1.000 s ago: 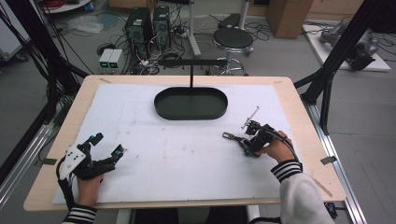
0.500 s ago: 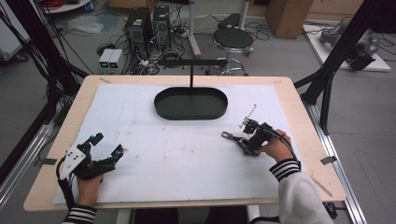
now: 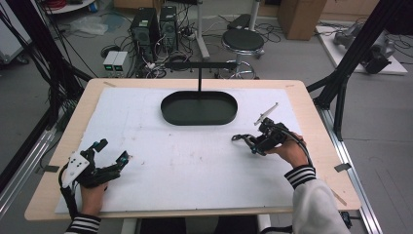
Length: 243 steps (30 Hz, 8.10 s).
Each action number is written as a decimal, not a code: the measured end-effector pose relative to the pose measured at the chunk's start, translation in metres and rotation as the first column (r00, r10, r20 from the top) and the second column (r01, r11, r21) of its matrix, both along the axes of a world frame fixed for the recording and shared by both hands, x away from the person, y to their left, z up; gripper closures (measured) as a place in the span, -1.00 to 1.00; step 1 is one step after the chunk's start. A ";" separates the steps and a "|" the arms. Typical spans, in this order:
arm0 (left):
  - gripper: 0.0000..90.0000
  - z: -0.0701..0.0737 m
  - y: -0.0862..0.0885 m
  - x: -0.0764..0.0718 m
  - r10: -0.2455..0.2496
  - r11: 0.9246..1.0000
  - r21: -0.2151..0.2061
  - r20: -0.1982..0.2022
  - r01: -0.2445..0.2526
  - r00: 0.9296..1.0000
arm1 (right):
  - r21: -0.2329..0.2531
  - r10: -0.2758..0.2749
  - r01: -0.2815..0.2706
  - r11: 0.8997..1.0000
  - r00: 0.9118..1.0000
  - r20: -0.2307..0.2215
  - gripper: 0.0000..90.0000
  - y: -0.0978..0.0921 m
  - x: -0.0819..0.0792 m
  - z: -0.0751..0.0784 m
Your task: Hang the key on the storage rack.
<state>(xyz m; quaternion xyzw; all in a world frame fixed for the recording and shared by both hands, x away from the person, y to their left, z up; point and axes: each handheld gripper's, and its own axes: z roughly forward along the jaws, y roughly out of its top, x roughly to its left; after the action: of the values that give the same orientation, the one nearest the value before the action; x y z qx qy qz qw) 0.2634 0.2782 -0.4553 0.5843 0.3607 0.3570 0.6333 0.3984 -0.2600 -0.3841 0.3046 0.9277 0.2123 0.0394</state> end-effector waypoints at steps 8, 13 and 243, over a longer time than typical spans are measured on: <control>-0.73 0.000 0.000 0.000 0.001 1.000 -0.001 0.001 -0.001 1.000 | 0.147 -0.037 0.023 0.989 0.995 0.090 0.07 -0.008 0.003 0.014; -0.73 0.000 0.000 0.000 0.000 1.000 0.000 0.002 0.000 1.000 | 0.233 -0.075 0.039 0.972 0.986 0.148 0.07 -0.012 0.005 0.023; -0.73 0.000 -0.001 -0.001 0.002 1.000 0.010 0.012 -0.002 1.000 | 0.702 -0.475 -0.073 0.709 0.686 0.551 -0.99 -0.073 -0.091 -0.068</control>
<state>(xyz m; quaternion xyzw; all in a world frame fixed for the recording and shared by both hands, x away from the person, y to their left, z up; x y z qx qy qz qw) 0.2619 0.2768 -0.4555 0.5850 0.3556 0.3628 0.6322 0.3071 -0.3331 -0.4526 0.3016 0.6542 0.6258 0.2990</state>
